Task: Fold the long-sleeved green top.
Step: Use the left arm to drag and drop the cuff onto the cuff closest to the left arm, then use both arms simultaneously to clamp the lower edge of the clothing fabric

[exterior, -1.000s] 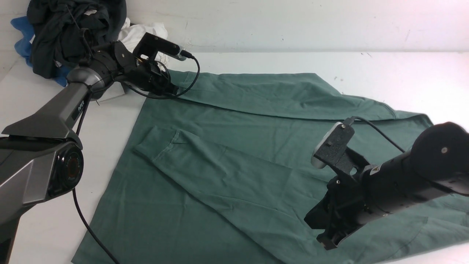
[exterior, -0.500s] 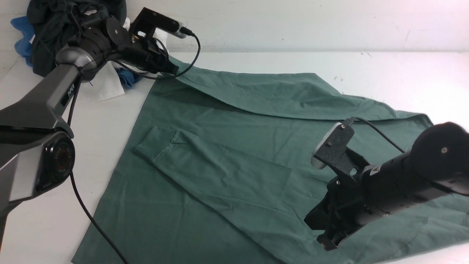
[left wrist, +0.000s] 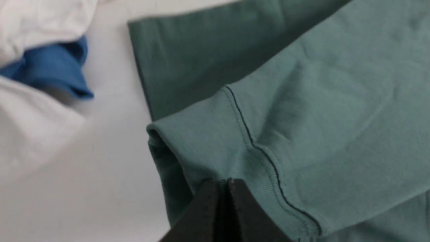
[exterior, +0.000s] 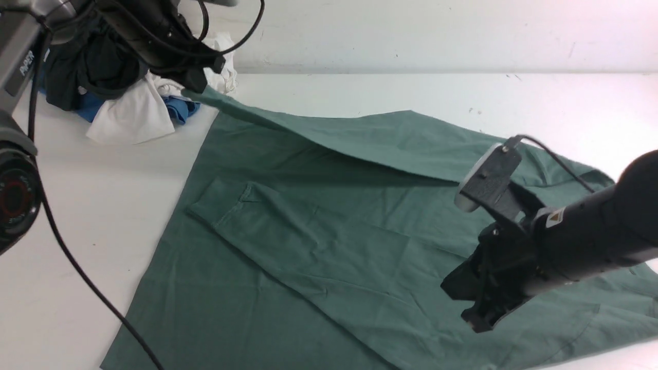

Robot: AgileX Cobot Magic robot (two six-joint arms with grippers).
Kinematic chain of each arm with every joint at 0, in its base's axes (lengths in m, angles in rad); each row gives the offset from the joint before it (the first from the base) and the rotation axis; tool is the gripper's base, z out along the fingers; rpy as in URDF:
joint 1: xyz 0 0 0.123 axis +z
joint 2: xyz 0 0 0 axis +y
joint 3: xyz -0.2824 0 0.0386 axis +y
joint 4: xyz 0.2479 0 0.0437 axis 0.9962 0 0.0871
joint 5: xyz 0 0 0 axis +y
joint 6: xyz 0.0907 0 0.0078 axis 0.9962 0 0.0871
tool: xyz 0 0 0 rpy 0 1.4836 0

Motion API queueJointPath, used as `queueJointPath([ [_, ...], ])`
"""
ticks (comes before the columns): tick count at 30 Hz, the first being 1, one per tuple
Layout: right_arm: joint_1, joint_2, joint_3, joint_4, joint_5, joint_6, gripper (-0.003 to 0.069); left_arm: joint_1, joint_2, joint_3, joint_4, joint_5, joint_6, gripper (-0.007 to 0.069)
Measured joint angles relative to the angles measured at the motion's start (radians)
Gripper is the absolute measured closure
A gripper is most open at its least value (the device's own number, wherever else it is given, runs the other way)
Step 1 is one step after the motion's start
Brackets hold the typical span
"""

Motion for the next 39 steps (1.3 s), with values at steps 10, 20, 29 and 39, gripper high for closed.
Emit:
queueJointPath([
  [10, -0.001, -0.077, -0.001, -0.108, -0.002, 0.11, 0.0669, -0.081, -0.264, 0.797, 0.044, -0.186, -0.003, 0.0622],
  [20, -0.001, -0.077, -0.001, -0.116, -0.004, 0.112, 0.0669, -0.098, -0.283, 0.843, 0.063, -0.233, 0.007, 0.0582],
  [29, -0.001, -0.077, -0.001, -0.126, 0.121, 0.114, 0.0669, -0.102, -0.378, 0.852, 0.08, -0.055, -0.09, 0.0281],
  [39, -0.001, -0.077, -0.001, -0.126, 0.126, 0.096, 0.0669, -0.343, -0.553, 1.223, 0.147, -0.088, -0.015, 0.0318],
])
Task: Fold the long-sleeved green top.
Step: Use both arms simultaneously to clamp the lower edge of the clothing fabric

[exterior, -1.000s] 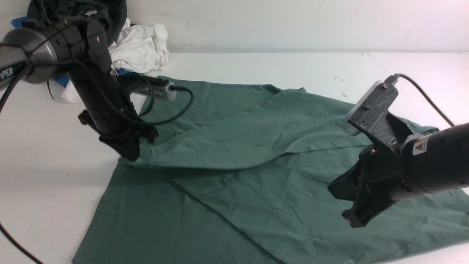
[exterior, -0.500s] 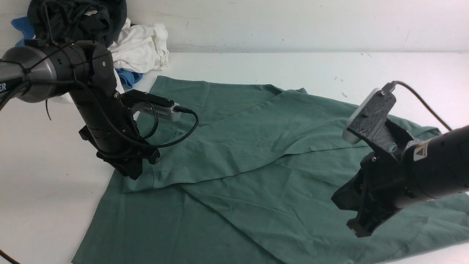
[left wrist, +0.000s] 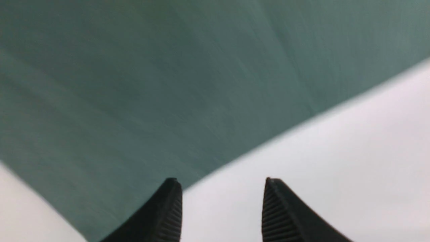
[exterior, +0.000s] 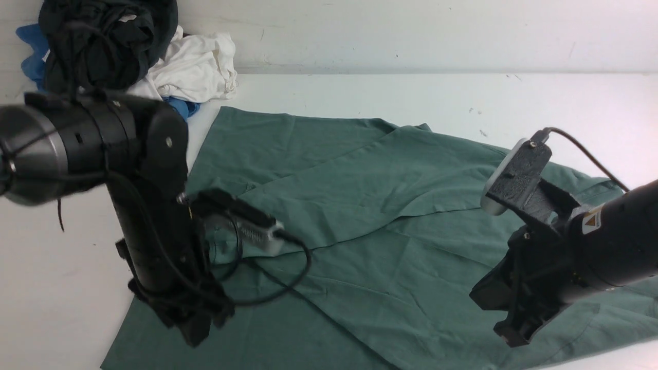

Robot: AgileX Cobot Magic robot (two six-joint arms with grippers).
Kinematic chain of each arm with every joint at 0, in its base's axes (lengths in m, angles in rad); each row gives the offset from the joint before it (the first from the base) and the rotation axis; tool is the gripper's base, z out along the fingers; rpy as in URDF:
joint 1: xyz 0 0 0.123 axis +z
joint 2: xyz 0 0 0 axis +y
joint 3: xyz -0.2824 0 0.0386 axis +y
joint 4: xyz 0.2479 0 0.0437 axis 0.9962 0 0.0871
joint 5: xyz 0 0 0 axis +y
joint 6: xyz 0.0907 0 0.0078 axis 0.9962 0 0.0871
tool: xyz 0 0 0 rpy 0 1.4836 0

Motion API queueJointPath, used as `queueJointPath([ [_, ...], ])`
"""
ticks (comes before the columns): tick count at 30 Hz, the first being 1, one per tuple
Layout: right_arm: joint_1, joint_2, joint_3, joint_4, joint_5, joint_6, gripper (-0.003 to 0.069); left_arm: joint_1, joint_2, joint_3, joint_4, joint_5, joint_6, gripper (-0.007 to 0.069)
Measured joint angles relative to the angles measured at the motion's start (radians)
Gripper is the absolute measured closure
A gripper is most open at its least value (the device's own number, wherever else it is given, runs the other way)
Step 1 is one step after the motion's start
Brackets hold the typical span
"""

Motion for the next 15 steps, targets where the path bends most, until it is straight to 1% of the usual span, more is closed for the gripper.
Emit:
queueJointPath([
  [2, 0.0, 0.0, 0.0, 0.008, -0.005, -0.015, 0.0669, -0.044, -0.005, 0.084, 0.047, -0.041, 0.063, 0.0312],
  [4, 0.0, 0.0, 0.0, 0.016, -0.008, -0.021, 0.0669, -0.074, -0.005, 0.168, 0.104, -0.112, 0.137, 0.0284],
  [7, 0.0, 0.0, 0.0, 0.019, -0.009, -0.026, 0.0669, -0.084, -0.014, 0.256, 0.192, -0.217, 0.206, 0.0248],
  [9, 0.0, 0.0, 0.0, 0.02, -0.009, -0.026, 0.0669, -0.086, -0.027, 0.274, 0.217, -0.244, 0.217, 0.0238],
  [12, 0.0, 0.0, 0.0, 0.027, -0.01, -0.029, 0.0669, -0.087, -0.048, 0.316, 0.322, -0.302, 0.212, 0.0238],
  [13, 0.0, 0.0, 0.0, 0.027, -0.01, -0.029, 0.0669, -0.087, -0.049, 0.317, 0.327, -0.304, 0.21, 0.0241],
  [15, 0.0, 0.0, 0.0, 0.034, -0.011, -0.034, 0.0669, -0.088, -0.054, 0.316, 0.373, -0.308, 0.149, 0.0273],
])
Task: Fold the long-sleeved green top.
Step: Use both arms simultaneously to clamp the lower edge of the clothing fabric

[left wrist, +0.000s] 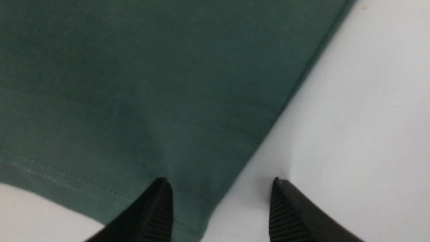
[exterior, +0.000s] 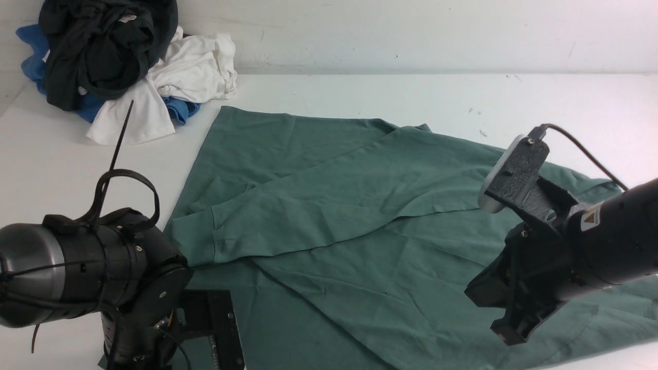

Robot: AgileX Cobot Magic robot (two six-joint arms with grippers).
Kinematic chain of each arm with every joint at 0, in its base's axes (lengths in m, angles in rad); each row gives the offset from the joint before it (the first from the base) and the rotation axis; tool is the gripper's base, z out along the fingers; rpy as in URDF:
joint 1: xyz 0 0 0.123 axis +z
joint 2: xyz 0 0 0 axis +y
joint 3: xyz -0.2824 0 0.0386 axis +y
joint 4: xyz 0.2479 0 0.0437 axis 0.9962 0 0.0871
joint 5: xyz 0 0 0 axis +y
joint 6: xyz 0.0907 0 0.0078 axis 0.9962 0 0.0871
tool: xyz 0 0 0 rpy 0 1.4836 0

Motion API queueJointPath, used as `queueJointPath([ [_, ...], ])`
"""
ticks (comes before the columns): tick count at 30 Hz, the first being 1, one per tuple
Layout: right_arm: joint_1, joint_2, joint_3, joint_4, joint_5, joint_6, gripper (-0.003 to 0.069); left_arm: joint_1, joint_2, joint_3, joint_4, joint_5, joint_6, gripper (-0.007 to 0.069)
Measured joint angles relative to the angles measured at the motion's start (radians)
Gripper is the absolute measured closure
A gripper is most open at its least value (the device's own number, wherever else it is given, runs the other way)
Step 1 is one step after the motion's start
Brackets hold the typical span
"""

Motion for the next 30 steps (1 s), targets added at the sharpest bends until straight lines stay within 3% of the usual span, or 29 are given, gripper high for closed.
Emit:
queueJointPath([
  [4, 0.0, 0.0, 0.0, 0.0, -0.001, -0.026, 0.0669, 0.001, -0.003, -0.01, 0.016, -0.019, -0.083, 0.0323],
  [14, 0.0, 0.0, 0.0, 0.02, 0.023, -0.045, 0.0669, 0.03, 0.049, -0.04, 0.03, -0.022, -0.094, 0.0361],
  [22, 0.0, 0.0, 0.0, 0.007, 0.028, -0.078, 0.0668, 0.035, 0.019, -0.061, -0.013, 0.035, -0.303, 0.0606],
  [30, 0.0, 0.0, 0.016, -0.094, 0.157, -0.032, 0.0583, 0.036, -0.166, -0.065, -0.017, 0.104, -0.319, 0.0622],
])
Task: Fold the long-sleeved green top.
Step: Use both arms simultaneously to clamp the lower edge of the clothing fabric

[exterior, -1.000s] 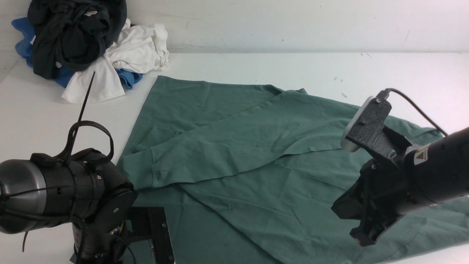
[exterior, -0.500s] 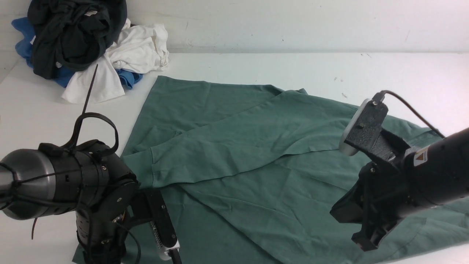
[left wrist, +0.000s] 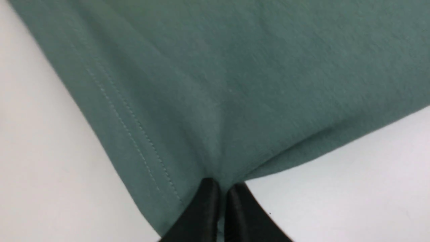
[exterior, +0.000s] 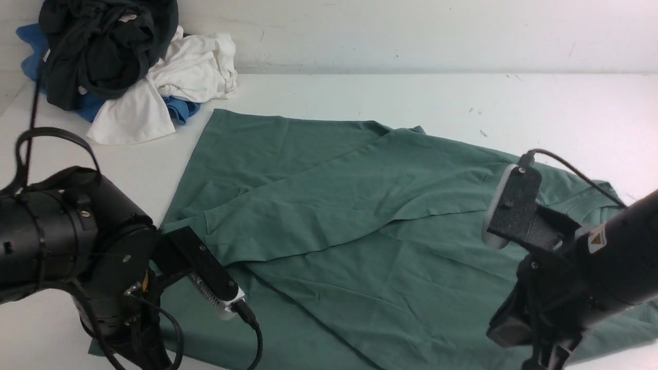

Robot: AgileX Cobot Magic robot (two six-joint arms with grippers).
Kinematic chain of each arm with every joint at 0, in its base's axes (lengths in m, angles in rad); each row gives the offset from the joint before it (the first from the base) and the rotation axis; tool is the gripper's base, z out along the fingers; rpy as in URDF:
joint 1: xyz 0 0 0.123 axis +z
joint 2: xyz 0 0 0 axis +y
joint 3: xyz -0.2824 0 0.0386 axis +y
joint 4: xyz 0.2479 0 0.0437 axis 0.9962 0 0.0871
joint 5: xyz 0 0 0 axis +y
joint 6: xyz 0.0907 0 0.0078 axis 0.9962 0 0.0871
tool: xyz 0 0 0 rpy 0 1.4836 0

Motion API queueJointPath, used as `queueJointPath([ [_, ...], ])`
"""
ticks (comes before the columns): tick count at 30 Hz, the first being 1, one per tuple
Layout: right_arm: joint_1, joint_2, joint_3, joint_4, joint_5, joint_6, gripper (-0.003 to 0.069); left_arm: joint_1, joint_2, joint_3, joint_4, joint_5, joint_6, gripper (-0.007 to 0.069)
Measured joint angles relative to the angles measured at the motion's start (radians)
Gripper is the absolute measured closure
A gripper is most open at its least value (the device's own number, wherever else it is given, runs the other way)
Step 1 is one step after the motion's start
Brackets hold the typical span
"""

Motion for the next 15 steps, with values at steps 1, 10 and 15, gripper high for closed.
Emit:
queueJointPath([
  [1, 0.0, 0.0, 0.033, -0.069, 0.007, 0.03, 0.0521, 0.008, -0.036, 0.0, -0.001, -0.013, -0.001, 0.0622],
  [10, 0.0, 0.006, 0.322, -0.491, -0.331, 0.161, 0.0158, 0.114, -0.113, 0.0, -0.077, -0.079, 0.0, 0.0622],
  [15, 0.0, 0.067, 0.374, -0.613, -0.481, 0.292, 0.0172, 0.12, -0.132, 0.0, -0.106, -0.082, 0.007, 0.0622],
])
